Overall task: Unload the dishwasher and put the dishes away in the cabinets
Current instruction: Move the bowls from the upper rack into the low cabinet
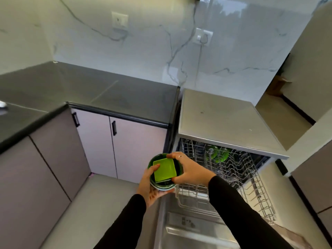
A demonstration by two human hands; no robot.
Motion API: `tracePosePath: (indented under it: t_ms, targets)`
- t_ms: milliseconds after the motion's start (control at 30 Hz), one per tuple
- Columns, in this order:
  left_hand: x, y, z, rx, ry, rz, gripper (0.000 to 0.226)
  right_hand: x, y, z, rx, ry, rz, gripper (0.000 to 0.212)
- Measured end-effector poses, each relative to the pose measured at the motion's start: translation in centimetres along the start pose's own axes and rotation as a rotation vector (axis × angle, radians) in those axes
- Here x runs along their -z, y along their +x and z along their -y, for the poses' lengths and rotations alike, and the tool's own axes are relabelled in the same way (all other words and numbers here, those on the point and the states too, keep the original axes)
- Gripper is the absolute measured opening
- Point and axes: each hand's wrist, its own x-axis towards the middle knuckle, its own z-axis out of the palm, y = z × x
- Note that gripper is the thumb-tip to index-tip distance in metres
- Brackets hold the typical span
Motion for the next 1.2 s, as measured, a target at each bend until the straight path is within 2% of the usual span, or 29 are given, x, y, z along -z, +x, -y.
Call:
tracePosePath:
  t_ms: [67,300,433,533,633,700,767,867,1000,1067,1133,1200]
  targets:
    - [0.9,-1.2,-2.2,-0.035,0.012,-0.023,0.059,-0.7,1.3,2.2,0.025,0.005,0.009,0.075]
    - [4.6,-4.4,-9.0,-0.127,0.068,-0.143,0.043,-4.5,7.1,7.3,0.107,0.134,-0.039,0.07]
    - [7.1,-4.6,-13.3,-0.159,0.085,-0.202,0.04,-9.0,11.2,8.9,0.132,0.508,-0.2,0.057]
    - [9.0,-3.2,-16.7,-0.164,0.097,-0.254,0.043,-12.4,15.2,9.7,0.117,0.731,-0.31,0.052]
    - [10.9,-0.4,-20.4,-0.151,0.112,-0.296,0.034,-14.2,20.4,10.6,0.093,0.794,-0.361,0.052]
    - [12.2,1.9,-23.0,-0.145,0.122,-0.336,0.026,-15.0,24.1,10.6,0.102,0.804,-0.353,0.053]
    - [13.5,4.5,-25.9,-0.154,0.134,-0.375,0.028,-15.3,28.3,10.3,0.095,0.834,-0.302,0.054]
    - [15.1,7.7,-30.0,-0.171,0.179,-0.423,0.024,-14.7,33.7,9.9,0.02,1.07,-0.24,0.046]
    - [16.2,10.8,-34.3,-0.209,0.152,-0.401,0.018,-13.1,40.5,8.2,-0.235,1.363,-0.435,0.027]
    - [16.9,11.8,-35.6,-0.205,0.115,-0.386,0.019,-13.1,43.5,6.6,-0.448,1.314,-0.49,0.029]
    - [17.7,12.8,-36.5,-0.189,0.102,-0.373,0.025,-13.5,46.3,4.6,-0.625,1.171,-0.43,0.037]
    - [18.4,13.4,-37.1,-0.176,0.087,-0.369,0.031,-13.9,48.6,3.0,-0.696,1.023,-0.342,0.042]
